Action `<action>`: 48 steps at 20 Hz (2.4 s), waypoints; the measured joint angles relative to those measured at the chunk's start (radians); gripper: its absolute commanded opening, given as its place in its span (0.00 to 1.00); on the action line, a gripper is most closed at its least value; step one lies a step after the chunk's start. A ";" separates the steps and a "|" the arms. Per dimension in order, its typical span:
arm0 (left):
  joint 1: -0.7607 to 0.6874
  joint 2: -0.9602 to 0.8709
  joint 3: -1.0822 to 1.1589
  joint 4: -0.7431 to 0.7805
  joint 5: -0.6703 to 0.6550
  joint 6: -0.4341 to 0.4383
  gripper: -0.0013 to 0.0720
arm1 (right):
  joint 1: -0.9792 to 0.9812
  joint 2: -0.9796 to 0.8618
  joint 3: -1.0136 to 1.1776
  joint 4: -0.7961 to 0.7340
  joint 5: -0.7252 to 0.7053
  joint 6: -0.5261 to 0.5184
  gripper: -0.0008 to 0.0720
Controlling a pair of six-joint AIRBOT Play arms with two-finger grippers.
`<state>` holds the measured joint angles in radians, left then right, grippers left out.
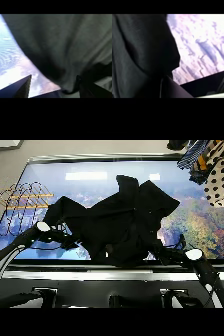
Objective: Fold the clothes and pants, and hang the long-sleeved shirts on hangers.
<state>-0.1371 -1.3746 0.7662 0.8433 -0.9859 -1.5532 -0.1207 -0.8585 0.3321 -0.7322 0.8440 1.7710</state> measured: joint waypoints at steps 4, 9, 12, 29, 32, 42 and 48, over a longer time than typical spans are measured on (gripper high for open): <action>-0.028 -0.024 0.011 -0.031 0.059 0.005 0.04 | 0.003 0.068 0.028 -0.039 0.058 0.039 0.04; 0.011 0.018 0.217 -0.010 0.072 0.008 0.04 | 0.003 0.088 0.301 -0.190 0.130 0.077 0.04; 0.031 0.058 0.477 0.078 0.049 -0.003 0.04 | 0.003 0.038 0.586 -0.234 0.145 0.091 0.04; 0.042 0.546 1.179 0.510 -0.025 -0.149 0.04 | 0.004 0.086 1.694 -0.301 0.408 0.072 0.04; 0.042 0.567 1.180 0.533 -0.023 -0.161 0.04 | 0.004 0.089 1.706 -0.300 0.378 0.083 0.04; 0.040 0.082 1.173 0.550 0.058 -0.177 0.04 | 0.007 -0.399 1.709 -0.299 0.387 0.193 0.04; 0.031 -0.347 1.174 0.495 0.206 -0.177 0.04 | 0.056 -0.863 1.709 -0.316 0.253 0.174 0.04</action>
<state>-0.1059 -1.7218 1.9400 1.3380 -0.7795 -1.7298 -0.0643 -1.7214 2.0407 -1.0481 1.0969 1.9453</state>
